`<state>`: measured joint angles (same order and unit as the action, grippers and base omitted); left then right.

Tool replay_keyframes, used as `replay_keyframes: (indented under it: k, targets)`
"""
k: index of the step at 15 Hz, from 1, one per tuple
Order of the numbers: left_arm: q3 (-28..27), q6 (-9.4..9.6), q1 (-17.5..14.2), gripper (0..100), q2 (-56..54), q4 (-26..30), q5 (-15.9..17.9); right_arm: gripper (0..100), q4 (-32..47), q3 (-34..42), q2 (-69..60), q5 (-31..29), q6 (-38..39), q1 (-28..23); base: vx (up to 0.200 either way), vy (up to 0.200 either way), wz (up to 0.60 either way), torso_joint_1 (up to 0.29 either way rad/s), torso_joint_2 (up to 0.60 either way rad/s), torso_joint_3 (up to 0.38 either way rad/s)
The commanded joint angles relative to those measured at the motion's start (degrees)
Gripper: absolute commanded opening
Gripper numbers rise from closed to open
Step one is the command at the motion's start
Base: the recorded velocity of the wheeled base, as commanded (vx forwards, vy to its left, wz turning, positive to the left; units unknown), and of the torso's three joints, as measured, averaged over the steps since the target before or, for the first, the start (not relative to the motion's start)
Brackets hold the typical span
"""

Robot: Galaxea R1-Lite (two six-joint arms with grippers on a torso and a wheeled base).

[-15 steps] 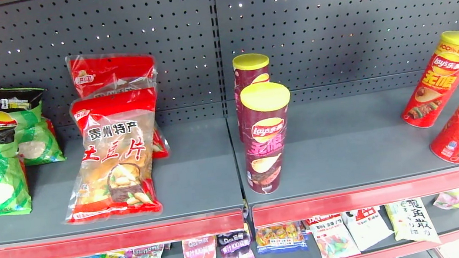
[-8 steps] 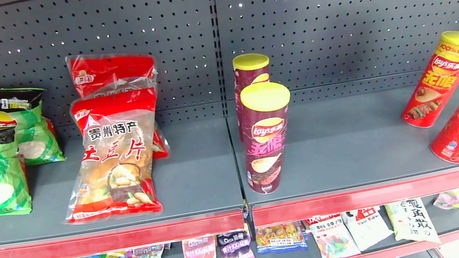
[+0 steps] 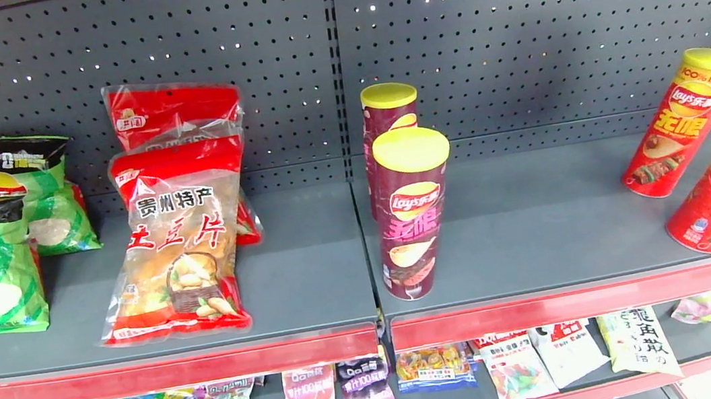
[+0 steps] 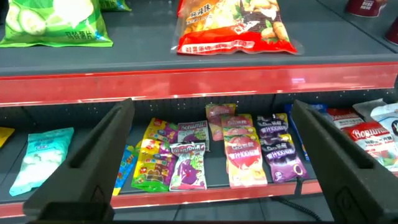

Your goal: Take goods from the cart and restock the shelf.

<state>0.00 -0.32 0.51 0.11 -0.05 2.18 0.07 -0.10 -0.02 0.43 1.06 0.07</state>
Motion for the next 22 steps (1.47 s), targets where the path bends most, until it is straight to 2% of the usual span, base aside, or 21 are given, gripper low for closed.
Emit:
replay_keyframes:
  k: [1,4,8,22]
  targets:
    - [0.00,-0.03,0.02,100,-0.02,-0.04,0.02,100,0.01,0.01,0.02,0.01,-0.18,0.01,0.000,0.000,0.00,0.000,0.00,0.000]
    - [0.00,-0.03,0.02,100,0.07,-0.04,0.02,100,0.01,0.10,0.02,-0.08,-0.27,0.01,-0.200,0.000,0.00,0.007,0.00,0.002]
    - [0.00,-0.12,0.02,100,0.07,-0.04,0.02,100,0.10,0.10,0.02,-0.25,-0.62,0.01,0.000,0.000,0.00,0.000,0.00,0.000]
    - [0.00,-0.21,0.02,100,0.07,-0.04,-0.07,100,0.01,0.10,0.02,-0.34,-0.53,0.01,0.000,-0.200,0.00,0.004,0.00,0.003]
